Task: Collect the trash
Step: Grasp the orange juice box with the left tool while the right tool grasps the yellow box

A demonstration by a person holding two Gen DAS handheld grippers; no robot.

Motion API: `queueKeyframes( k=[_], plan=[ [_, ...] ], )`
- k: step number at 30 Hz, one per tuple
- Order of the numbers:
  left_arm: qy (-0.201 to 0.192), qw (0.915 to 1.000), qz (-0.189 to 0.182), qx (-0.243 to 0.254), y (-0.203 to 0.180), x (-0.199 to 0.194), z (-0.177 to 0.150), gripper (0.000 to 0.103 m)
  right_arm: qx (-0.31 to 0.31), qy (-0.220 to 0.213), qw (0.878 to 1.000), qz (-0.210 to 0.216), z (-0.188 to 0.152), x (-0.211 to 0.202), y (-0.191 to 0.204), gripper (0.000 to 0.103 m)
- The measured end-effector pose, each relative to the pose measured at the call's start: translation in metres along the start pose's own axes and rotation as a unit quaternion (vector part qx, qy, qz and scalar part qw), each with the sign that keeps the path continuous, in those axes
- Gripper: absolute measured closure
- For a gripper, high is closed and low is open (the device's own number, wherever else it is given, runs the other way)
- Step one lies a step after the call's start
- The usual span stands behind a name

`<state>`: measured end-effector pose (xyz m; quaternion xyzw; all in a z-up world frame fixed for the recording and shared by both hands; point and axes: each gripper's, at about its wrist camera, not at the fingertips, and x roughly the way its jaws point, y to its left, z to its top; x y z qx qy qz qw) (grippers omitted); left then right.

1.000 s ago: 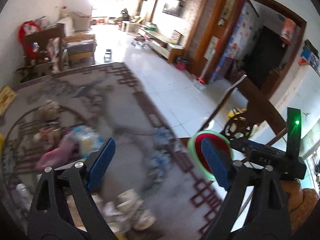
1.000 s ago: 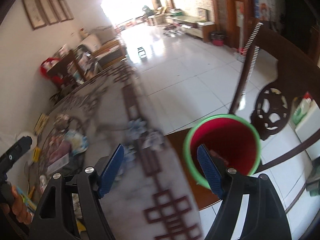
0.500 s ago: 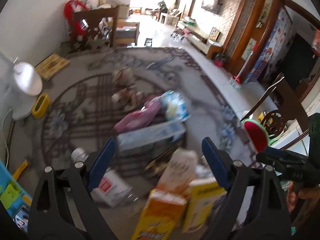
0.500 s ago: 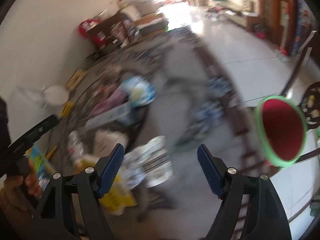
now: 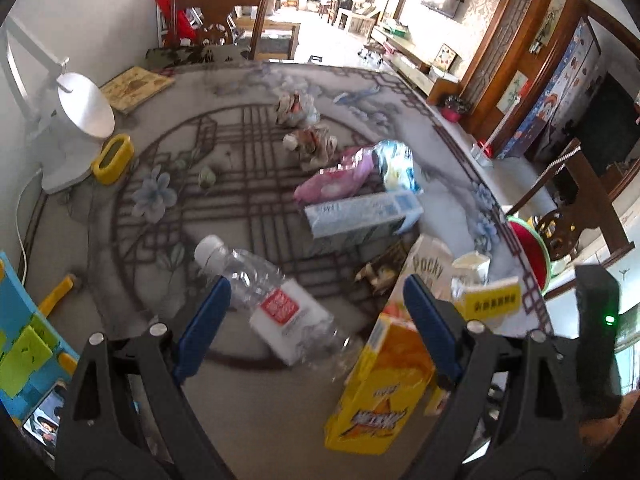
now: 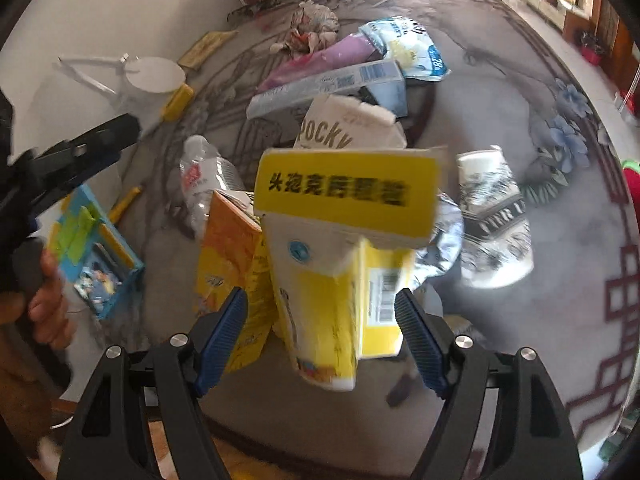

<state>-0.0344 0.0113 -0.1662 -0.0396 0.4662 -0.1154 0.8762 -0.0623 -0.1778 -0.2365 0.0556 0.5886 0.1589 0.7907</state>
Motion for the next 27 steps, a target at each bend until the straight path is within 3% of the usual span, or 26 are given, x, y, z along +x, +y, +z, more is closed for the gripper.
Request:
queueKeyframes(
  k=[1, 4, 7, 12, 17, 27],
  plan=[
    [0.005, 1.0, -0.003, 0.006, 0.0, -0.001, -0.005, 0.017, -0.007, 0.0, 1.0, -0.009, -0.002, 0.001, 0.002, 0.062],
    [0.017, 0.9994, -0.016, 0.027, -0.003, 0.001, -0.015, 0.017, 0.001, -0.012, 1.0, -0.004, -0.001, -0.002, -0.003, 0.063],
    [0.043, 0.9967, -0.036, 0.058, -0.01, 0.009, -0.03, 0.017, 0.021, -0.051, 0.998, -0.002, 0.006, -0.023, -0.013, 0.063],
    [0.099, 0.9861, -0.066, 0.116, -0.034, 0.027, -0.056, 0.017, 0.054, -0.104, 0.993, -0.018, 0.017, -0.054, -0.035, 0.063],
    [0.136, 0.9758, -0.065, 0.158, -0.052, 0.05, -0.075, 0.017, 0.075, -0.116, 0.99, -0.028, 0.019, -0.064, -0.05, 0.063],
    [0.161, 0.9766, -0.067, 0.125, -0.042, 0.07, -0.075, 0.018, 0.072, -0.104, 0.992, -0.023, 0.018, -0.062, -0.049, 0.062]
  ],
)
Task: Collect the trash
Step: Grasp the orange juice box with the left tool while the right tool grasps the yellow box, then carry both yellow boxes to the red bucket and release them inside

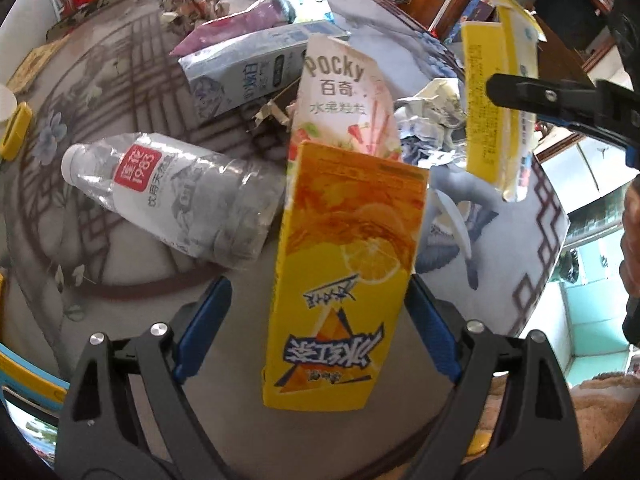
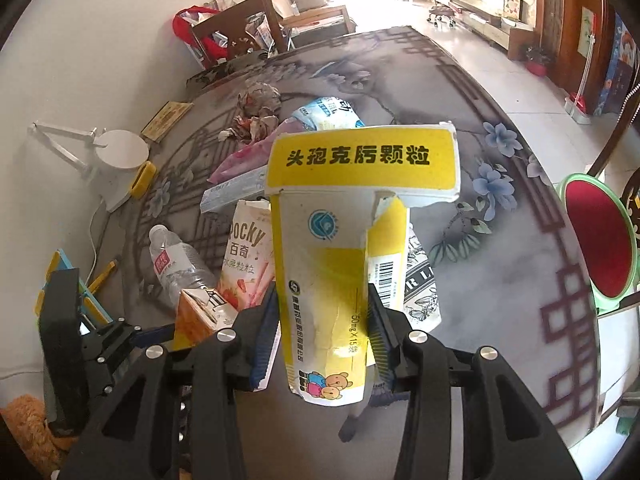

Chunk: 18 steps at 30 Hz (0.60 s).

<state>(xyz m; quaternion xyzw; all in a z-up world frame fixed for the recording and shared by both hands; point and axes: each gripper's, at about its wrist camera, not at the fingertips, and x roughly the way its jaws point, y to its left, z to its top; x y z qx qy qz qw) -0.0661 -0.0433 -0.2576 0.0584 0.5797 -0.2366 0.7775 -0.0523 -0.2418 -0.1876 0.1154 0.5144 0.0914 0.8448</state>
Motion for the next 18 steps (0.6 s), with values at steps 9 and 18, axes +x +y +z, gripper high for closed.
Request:
queueKeyframes(
  k=[9, 18],
  plan=[
    [-0.013, 0.9995, -0.023, -0.017, 0.002, -0.003, 0.004, 0.043, -0.016, -0.009, 1.0, 0.006, 0.01, -0.006, 0.009, 0.062],
    [-0.095, 0.9949, -0.033, -0.005, -0.006, -0.048, 0.028, 0.043, -0.013, -0.031, 0.999, 0.013, 0.02, -0.019, 0.011, 0.062]
  ],
)
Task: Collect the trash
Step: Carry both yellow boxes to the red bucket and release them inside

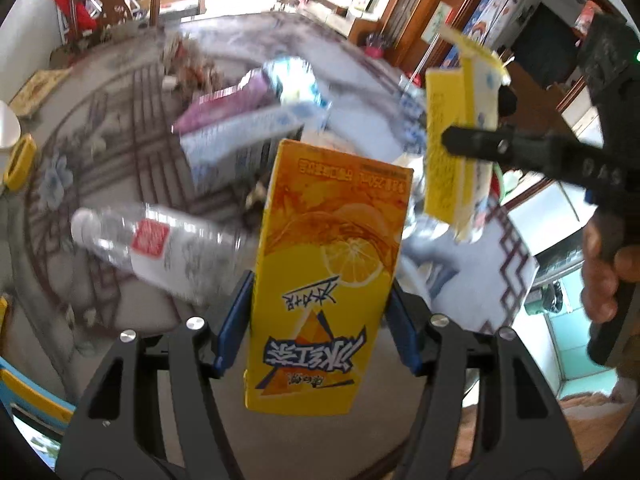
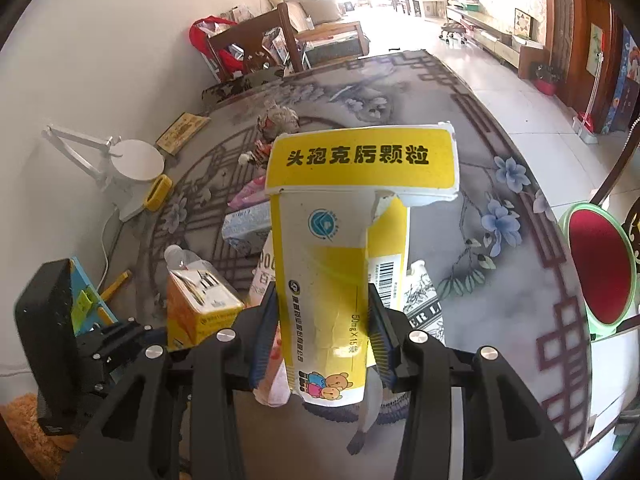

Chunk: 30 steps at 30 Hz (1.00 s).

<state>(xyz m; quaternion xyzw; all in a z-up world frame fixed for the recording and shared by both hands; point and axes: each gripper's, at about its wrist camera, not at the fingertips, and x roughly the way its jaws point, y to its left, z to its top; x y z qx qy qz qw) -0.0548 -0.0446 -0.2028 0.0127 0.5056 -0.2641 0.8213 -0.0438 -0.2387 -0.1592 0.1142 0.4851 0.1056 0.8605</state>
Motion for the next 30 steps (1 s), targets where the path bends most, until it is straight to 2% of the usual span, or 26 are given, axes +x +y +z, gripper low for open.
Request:
queueKeyframes(
  k=[5, 11, 15, 17, 20, 30],
  plan=[
    [-0.035, 0.9994, 0.002, -0.003, -0.002, -0.015, 0.019, 0.043, -0.001, -0.012, 1.0, -0.001, 0.007, -0.007, -0.001, 0.062],
    [-0.078, 0.9965, 0.001, -0.031, 0.005, -0.032, 0.047, 0.042, 0.002, -0.024, 1.0, 0.001, 0.014, -0.016, -0.004, 0.062],
    [-0.111, 0.9927, 0.031, -0.036, 0.006, -0.04, 0.062, 0.042, 0.0, -0.03, 1.0, 0.002, 0.018, -0.02, -0.006, 0.062],
    [-0.115, 0.9914, 0.045, -0.042, 0.007, -0.039, 0.069, 0.042, 0.001, -0.031, 1.0, 0.002, 0.019, -0.021, -0.008, 0.062],
    [-0.118, 0.9904, 0.037, -0.061, 0.011, -0.039, 0.075, 0.042, -0.001, -0.033, 0.999, 0.004, 0.02, -0.023, -0.009, 0.062],
    [-0.124, 0.9893, 0.05, -0.059, -0.003, -0.037, 0.081, 0.042, 0.0, -0.029, 0.999, 0.014, 0.022, -0.023, -0.021, 0.062]
  ],
)
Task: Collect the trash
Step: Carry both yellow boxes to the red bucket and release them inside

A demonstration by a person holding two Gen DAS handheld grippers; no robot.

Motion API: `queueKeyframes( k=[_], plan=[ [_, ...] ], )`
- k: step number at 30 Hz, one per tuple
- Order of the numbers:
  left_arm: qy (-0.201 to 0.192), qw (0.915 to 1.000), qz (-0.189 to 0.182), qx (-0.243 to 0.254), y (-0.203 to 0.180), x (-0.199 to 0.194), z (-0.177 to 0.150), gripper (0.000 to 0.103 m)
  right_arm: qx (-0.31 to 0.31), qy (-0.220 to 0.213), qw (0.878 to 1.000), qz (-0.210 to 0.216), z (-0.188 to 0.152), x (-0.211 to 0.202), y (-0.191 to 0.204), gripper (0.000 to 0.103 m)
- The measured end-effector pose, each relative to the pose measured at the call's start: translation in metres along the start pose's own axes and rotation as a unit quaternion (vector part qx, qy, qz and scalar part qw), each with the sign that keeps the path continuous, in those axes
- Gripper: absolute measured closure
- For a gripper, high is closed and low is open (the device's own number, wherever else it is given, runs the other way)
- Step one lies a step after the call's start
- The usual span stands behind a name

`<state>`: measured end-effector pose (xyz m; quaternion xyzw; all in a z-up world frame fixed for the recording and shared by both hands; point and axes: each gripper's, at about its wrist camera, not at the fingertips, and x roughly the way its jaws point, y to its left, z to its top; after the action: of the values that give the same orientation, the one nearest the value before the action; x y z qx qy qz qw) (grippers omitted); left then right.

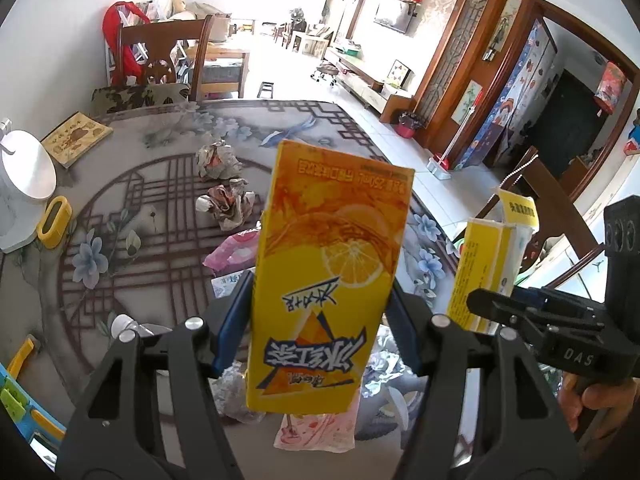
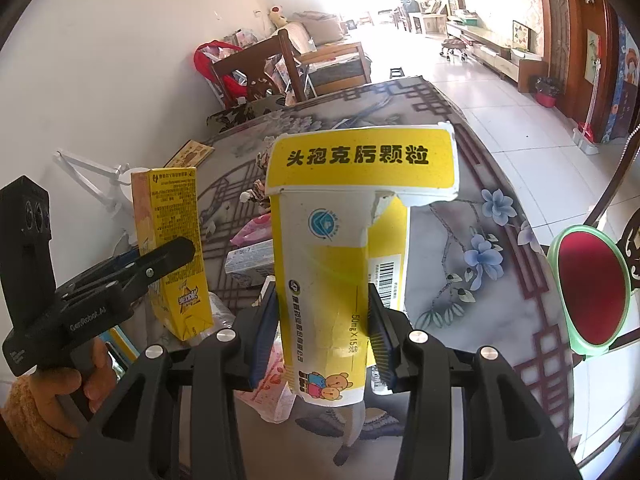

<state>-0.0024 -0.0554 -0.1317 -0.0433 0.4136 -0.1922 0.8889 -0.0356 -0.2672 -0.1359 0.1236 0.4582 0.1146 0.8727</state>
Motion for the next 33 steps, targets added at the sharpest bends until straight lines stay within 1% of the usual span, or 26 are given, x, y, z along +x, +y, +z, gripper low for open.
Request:
queueKeyframes(
  k=[10, 14, 18, 24, 33],
  plan=[
    [0.011, 0.9997, 0.017, -0.013, -0.009, 0.011, 0.002, 0.042, 0.001, 0.005, 1.0, 0.015, 0.001, -0.001, -0.015, 0.062],
    [0.002, 0.9995, 0.027, -0.016, -0.019, 0.01, 0.009, 0.042, -0.002, 0.004, 1.0, 0.023, 0.005, -0.004, -0.024, 0.062],
    [-0.009, 0.9992, 0.034, -0.018, -0.031, 0.011, 0.016, 0.042, -0.003, 0.003, 1.0, 0.03, 0.01, -0.007, -0.034, 0.062],
    [-0.02, 0.9987, 0.042, -0.021, -0.055, 0.013, 0.02, 0.042, -0.021, -0.004, 0.999, 0.041, 0.016, -0.02, -0.049, 0.062],
    [-0.02, 0.9985, 0.05, -0.015, -0.095, 0.026, 0.021, 0.042, -0.013, -0.005, 0.999, 0.043, 0.01, -0.034, -0.088, 0.062]
  ],
)
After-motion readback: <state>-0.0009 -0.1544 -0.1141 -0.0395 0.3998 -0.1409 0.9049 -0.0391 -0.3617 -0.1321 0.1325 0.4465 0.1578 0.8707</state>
